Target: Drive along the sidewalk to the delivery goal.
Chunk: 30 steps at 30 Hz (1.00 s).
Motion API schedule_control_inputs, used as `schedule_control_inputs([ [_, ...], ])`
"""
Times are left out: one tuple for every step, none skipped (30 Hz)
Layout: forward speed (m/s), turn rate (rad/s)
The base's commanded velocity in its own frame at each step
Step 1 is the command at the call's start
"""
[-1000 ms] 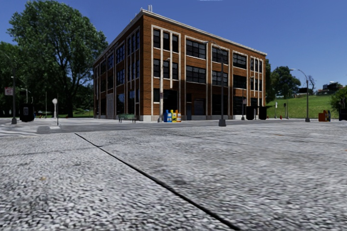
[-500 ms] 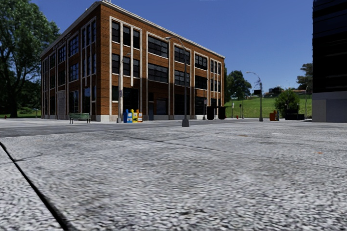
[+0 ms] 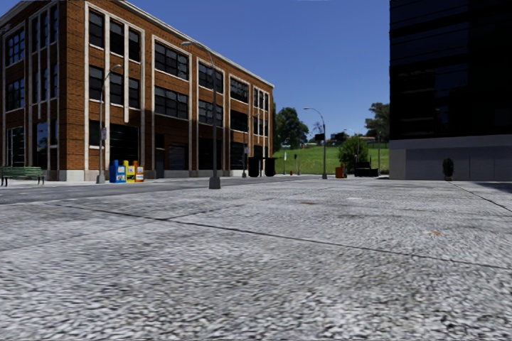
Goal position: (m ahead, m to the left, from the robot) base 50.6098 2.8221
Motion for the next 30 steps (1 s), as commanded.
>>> schedule_control_inputs([
  [2.0, -0.53],
  [2.0, -0.53],
  [2.0, -0.53],
  [2.0, -0.53],
  [2.0, -0.53],
  [2.0, -0.53],
  [2.0, -0.53],
  [2.0, -0.53],
  [2.0, -0.53],
  [2.0, -0.53],
  [2.0, -0.53],
  [2.0, -0.53],
  [2.0, -0.53],
  [2.0, -0.53],
  [2.0, -0.53],
  [2.0, -0.53],
  [2.0, -0.53],
  [2.0, -0.53],
  [2.0, -0.53],
  [2.0, -0.53],
  [2.0, -0.53],
  [2.0, -0.53],
  [2.0, -0.53],
  [2.0, -0.53],
  [2.0, -0.53],
  [2.0, -0.15],
  [2.0, 0.0],
  [2.0, 0.0],
  [2.0, 0.0],
  [2.0, 0.0],
])
